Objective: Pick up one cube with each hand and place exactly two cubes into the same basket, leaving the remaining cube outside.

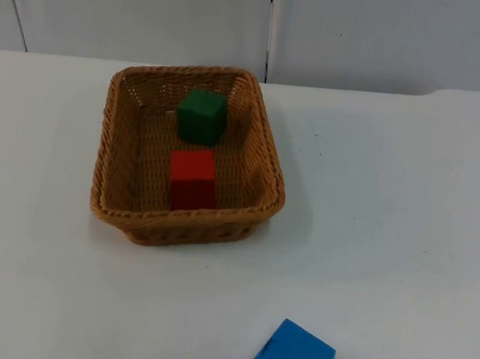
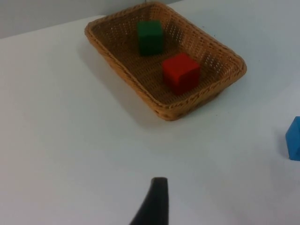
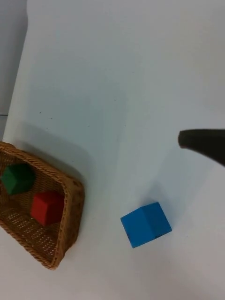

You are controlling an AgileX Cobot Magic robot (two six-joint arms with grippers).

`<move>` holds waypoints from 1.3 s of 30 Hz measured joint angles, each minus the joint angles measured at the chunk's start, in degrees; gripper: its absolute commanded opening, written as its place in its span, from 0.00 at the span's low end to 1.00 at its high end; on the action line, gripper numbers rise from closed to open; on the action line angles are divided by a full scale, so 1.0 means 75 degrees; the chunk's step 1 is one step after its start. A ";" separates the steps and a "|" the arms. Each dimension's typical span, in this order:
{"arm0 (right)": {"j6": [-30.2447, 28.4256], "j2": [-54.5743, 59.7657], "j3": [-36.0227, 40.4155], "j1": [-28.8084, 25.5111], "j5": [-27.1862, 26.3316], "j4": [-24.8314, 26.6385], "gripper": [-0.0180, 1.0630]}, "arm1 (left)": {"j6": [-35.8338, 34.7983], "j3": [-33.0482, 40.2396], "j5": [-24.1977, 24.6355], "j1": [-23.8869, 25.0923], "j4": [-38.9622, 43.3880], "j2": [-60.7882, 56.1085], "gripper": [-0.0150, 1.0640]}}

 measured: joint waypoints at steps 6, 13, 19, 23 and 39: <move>-0.0118 0.0000 0.0000 0.0000 0.0000 0.0000 0.72 | 0.0000 0.0000 0.0000 0.0000 0.0000 0.0000 0.85; -0.0378 0.0000 0.0000 0.0000 0.0000 0.0132 0.99 | 0.0000 0.0000 0.0000 0.0000 0.0000 0.0000 0.99; -0.0440 0.0000 0.0000 0.0000 0.0000 0.0132 0.99 | 0.0000 0.0000 0.0000 0.0000 0.0000 0.0000 0.99; -0.0440 0.0000 0.0000 0.0000 0.0000 0.0132 0.99 | 0.0000 0.0000 0.0000 0.0000 0.0000 0.0000 0.99; -0.0388 0.0000 0.0000 0.0000 0.0000 0.0146 0.99 | 0.0000 0.0000 0.0000 0.0000 0.0000 0.0000 0.99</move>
